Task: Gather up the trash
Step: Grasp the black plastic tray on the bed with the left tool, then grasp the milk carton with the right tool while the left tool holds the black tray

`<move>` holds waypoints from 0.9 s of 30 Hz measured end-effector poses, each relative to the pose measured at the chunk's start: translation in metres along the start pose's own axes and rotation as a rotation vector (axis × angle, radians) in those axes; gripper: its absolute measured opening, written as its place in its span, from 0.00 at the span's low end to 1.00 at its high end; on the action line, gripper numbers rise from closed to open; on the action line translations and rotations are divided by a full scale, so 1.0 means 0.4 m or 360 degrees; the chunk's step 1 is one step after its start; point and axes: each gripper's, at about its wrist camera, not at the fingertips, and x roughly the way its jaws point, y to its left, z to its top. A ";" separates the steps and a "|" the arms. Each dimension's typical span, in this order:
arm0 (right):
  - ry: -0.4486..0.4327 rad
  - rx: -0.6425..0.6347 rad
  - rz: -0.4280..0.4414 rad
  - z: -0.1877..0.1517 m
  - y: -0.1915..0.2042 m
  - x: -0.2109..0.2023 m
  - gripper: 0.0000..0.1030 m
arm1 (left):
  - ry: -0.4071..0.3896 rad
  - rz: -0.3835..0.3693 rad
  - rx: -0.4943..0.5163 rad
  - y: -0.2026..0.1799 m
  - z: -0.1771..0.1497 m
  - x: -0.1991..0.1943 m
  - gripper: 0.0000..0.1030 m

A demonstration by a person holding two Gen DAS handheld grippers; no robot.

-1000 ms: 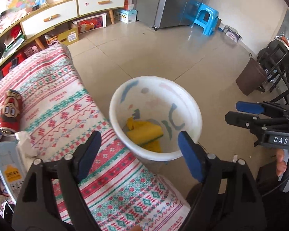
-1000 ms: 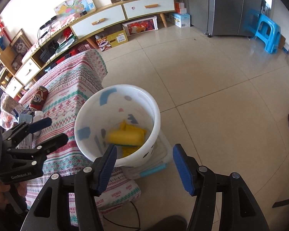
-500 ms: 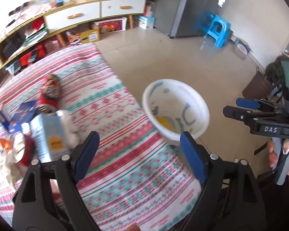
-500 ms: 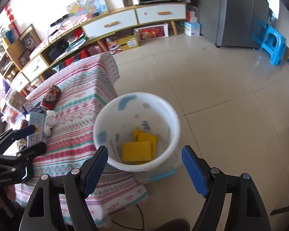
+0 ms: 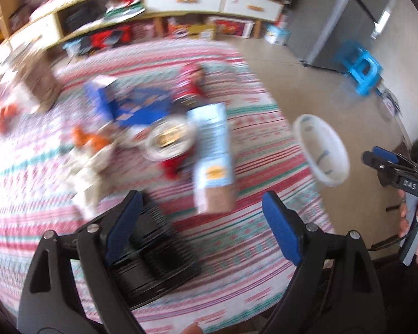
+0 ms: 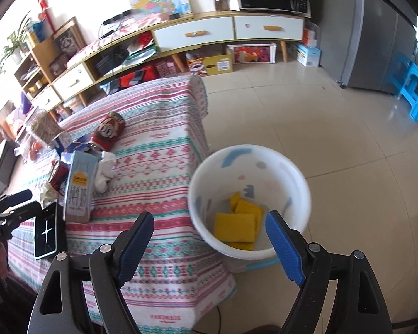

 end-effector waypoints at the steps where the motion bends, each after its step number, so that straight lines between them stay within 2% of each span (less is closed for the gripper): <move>1: 0.0007 -0.0015 0.0001 0.001 0.012 0.007 0.82 | 0.0024 0.0010 -0.0054 0.032 -0.010 0.006 0.85; 5: 0.0037 -0.0065 0.0001 0.004 0.057 0.032 0.82 | 0.0169 -0.0045 -0.0288 0.133 -0.049 0.045 0.85; 7: 0.0053 -0.0091 0.0005 0.003 0.078 0.044 0.82 | 0.0205 -0.0069 -0.0326 0.149 -0.069 0.052 0.85; 13: 0.0087 -0.0191 0.0024 0.009 0.156 0.075 0.82 | 0.0264 -0.0025 -0.0360 0.179 -0.116 0.073 0.85; 20: 0.0111 -0.0282 0.0055 0.020 0.240 0.109 0.82 | 0.0285 0.0046 -0.0487 0.214 -0.136 0.106 0.85; 27: 0.0128 -0.0326 0.0057 0.023 0.279 0.131 0.82 | 0.0152 0.0012 -0.0561 0.231 -0.124 0.036 0.85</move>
